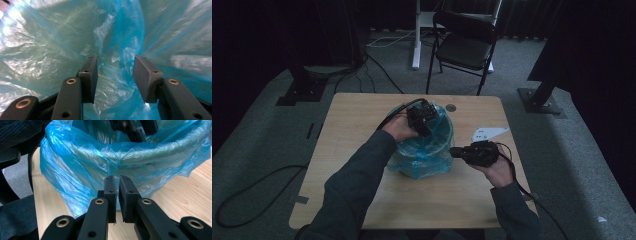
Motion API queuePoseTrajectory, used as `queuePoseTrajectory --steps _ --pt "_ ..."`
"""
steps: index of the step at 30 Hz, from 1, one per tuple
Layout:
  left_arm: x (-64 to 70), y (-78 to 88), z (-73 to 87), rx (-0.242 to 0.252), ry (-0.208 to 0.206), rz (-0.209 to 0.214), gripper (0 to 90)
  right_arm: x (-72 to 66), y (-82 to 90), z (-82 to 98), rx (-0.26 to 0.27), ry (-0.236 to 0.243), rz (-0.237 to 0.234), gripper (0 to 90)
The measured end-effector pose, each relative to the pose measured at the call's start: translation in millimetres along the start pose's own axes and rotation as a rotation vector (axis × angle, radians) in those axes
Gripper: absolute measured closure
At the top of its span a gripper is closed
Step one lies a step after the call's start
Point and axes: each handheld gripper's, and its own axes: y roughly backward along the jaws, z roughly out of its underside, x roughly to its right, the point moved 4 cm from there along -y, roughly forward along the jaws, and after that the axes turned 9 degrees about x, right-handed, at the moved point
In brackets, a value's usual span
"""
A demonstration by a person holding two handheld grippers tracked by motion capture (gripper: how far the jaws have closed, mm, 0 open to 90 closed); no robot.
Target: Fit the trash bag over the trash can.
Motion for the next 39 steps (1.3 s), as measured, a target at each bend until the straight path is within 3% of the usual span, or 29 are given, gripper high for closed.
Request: queuePoseTrajectory --steps 12,24,30,34,36,37,38,39 --pt "3.6 -17.0 -3.7 -0.079 -0.037 -0.032 53.1 0.2 -0.7 0.4 -0.003 0.0 -0.003 83.8" --pt "5.2 -24.6 -6.1 -0.108 -0.025 -0.018 53.2 -0.1 1.2 0.4 0.0 0.0 -0.002 83.5" --pt "3.7 -22.3 -6.3 -0.098 -0.018 -0.024 51.8 -0.4 1.5 0.6 0.001 0.0 -0.002 83.1" --pt "2.4 -15.2 -7.5 -0.052 -0.007 -0.031 51.9 -0.3 2.1 0.8 0.003 0.0 -0.002 82.7" --pt "0.1 -4.8 -9.8 0.017 0.012 -0.041 52.1 -0.1 2.7 0.9 0.004 -0.003 0.0 82.2" --pt "0.1 -4.8 -9.8 0.017 0.012 -0.041 52.1 -0.1 2.7 0.9 0.004 -0.003 0.0 82.2" --pt "-1.6 3.0 -10.8 0.066 0.03 -0.047 52.3 0.0 3.4 0.7 0.007 -0.003 0.001 81.7" --pt "-1.6 3.0 -10.8 0.066 0.03 -0.047 52.6 0.0 3.4 0.7 0.007 -0.003 0.001 81.7"
